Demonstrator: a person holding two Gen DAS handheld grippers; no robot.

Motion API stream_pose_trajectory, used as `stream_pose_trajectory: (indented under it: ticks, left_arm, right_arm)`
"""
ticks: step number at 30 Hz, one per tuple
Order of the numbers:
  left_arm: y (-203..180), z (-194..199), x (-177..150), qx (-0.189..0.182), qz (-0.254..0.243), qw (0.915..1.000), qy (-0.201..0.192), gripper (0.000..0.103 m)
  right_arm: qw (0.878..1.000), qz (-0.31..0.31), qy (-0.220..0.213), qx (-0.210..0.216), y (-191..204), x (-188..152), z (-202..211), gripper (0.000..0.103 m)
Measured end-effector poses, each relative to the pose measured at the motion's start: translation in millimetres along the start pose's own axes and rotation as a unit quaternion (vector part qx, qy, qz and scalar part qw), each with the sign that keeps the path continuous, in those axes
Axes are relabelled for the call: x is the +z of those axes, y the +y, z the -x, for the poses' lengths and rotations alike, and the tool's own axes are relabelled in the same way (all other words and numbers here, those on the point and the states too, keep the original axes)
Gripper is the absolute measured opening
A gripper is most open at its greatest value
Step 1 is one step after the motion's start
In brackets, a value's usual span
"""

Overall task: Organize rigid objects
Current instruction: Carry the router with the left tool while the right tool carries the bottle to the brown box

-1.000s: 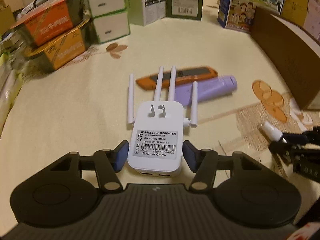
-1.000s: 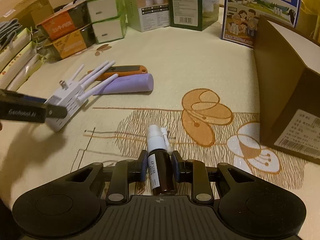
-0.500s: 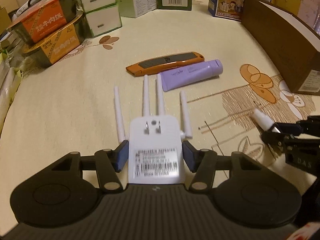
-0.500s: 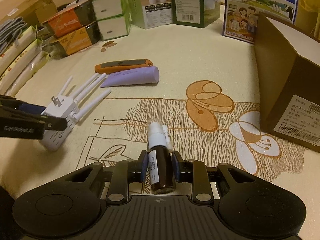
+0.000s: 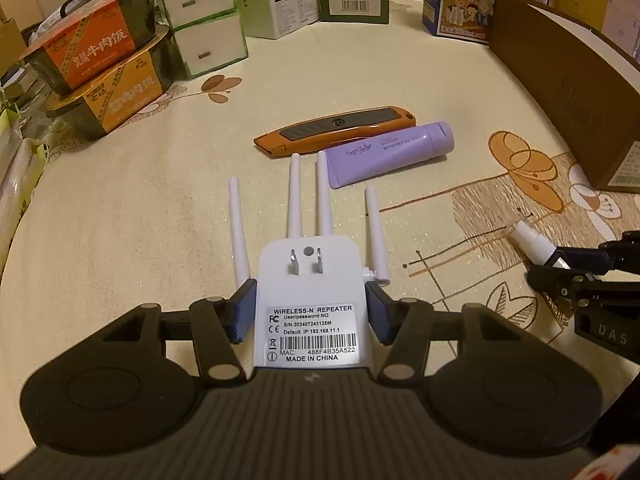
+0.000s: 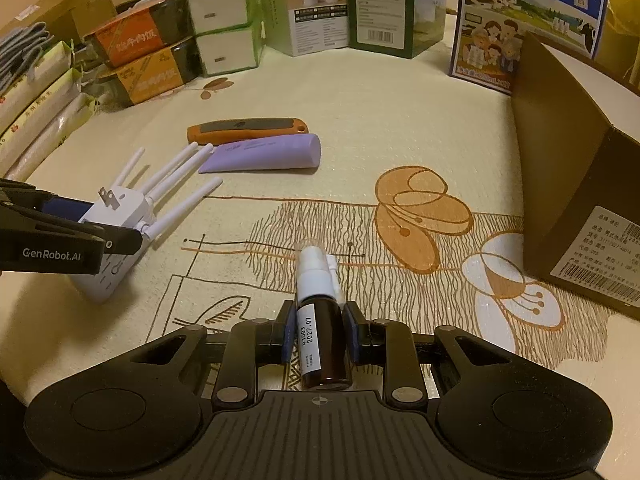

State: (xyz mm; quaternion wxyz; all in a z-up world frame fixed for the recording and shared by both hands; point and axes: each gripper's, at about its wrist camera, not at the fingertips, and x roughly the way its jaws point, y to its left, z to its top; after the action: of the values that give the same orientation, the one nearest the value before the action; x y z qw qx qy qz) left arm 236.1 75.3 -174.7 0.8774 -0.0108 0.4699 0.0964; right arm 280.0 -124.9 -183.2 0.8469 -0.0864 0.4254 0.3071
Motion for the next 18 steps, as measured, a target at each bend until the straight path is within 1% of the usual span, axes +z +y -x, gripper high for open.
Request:
stream_pose_trajectory:
  ticks: [5,10,13,18]
  left_arm:
    - [7.7,4.0,-1.5,-0.013,0.03,0.9995,0.003,0.052]
    - [17.9,13.2,-4.6,-0.033,0.071,0.9969,0.004,0.052]
    - [17.9,21.3,-4.8,-0.031,0.075,0.9967,-0.001,0.052]
    - [11.8,46.4,6.0,-0.039,0.073,0.9961,-0.032,0.052]
  right_arm:
    - [1.0,-0.003,0.003,0.009,-1.9,0.9,3.0,0.021]
    - [0.999,-0.016,-0.005,0.029,-2.1,4.0,14.6,0.021]
    - [0.999,-0.021,-0.015,0.037,-2.7,7.7,23.1,0.021]
    - [0.998,-0.033,-0.039,0.044,-7.3,18.8,42.4,0.021]
